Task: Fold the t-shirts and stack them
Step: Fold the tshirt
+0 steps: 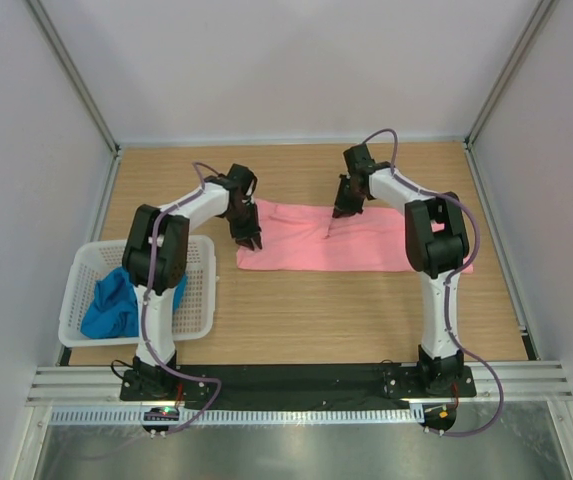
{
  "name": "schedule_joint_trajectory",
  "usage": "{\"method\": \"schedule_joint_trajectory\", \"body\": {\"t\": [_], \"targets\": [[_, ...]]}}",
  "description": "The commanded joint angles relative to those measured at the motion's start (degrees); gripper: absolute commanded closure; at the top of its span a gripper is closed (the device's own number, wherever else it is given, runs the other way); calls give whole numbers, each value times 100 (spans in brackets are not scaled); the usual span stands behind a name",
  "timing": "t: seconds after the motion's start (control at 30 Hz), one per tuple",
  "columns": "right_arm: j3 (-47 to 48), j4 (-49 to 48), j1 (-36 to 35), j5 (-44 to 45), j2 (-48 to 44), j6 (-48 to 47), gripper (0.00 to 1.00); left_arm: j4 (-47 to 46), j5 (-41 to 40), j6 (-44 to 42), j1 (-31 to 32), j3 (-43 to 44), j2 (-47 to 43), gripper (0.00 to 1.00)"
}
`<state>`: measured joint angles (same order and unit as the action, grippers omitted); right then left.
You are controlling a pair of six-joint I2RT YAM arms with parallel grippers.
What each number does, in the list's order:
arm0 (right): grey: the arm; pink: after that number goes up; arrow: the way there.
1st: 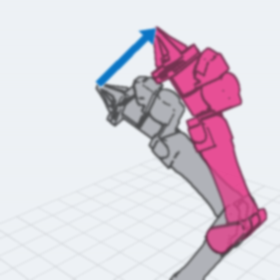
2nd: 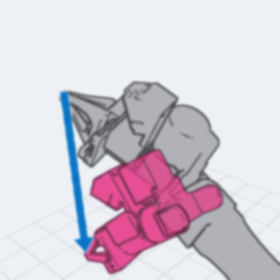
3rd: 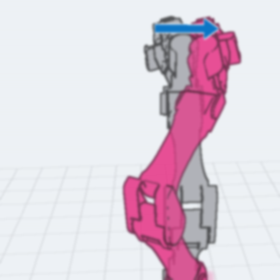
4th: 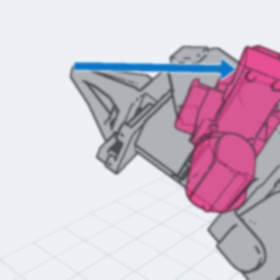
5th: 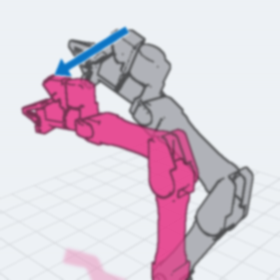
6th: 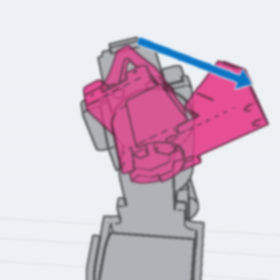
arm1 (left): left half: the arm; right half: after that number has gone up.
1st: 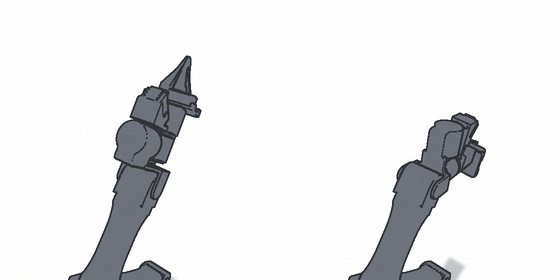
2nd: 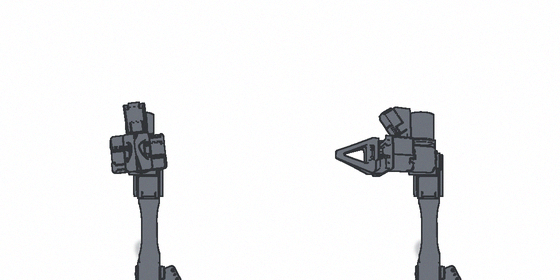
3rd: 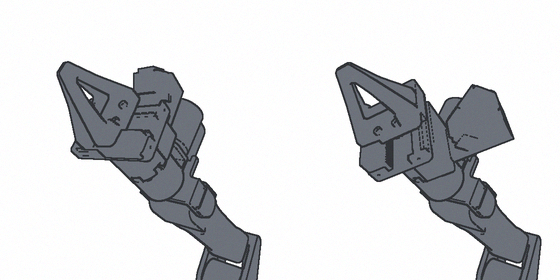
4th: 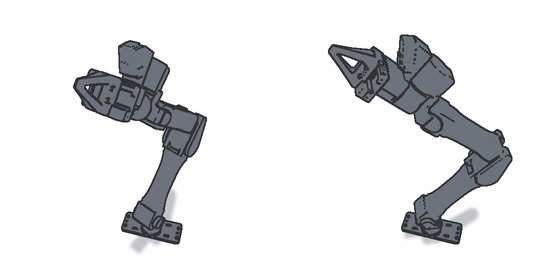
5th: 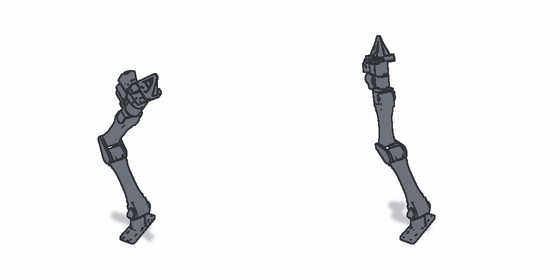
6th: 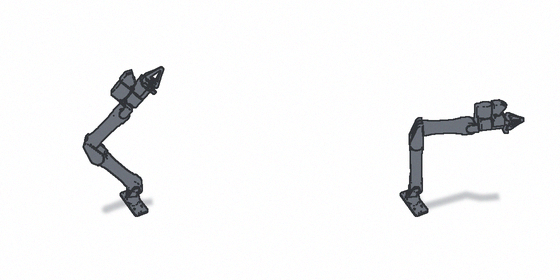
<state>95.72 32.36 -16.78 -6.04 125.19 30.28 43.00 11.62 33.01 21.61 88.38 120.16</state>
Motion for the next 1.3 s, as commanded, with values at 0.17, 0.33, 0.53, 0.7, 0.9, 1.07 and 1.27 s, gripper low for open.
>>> {"method": "schedule_joint_trajectory", "body": {"t": [0.17,0.33,0.53,0.7,0.9,1.07,1.27], "targets": [[1210,1184,-19,822,-28,-777,61,427,-493,-304,-34,-14,-712,63],[1414,2115,-1,1404,-450,-1156,45,534,-328,-103,-16,197,-1038,47],[335,2354,349,1589,-1319,-1332,25,384,112,328,124,241,-1091,43],[-633,2345,1087,1290,-1743,-1332,22,323,-54,679,458,373,-898,60],[-924,2345,1326,1071,-1752,-1315,22,147,-326,1197,757,495,-231,63],[-1423,2073,1326,1087,-1725,-1086,22,558,-695,1339,775,741,428,62],[-2530,1502,1326,1307,-2051,-735,22,903,-1118,935,749,1515,921,58]]}}
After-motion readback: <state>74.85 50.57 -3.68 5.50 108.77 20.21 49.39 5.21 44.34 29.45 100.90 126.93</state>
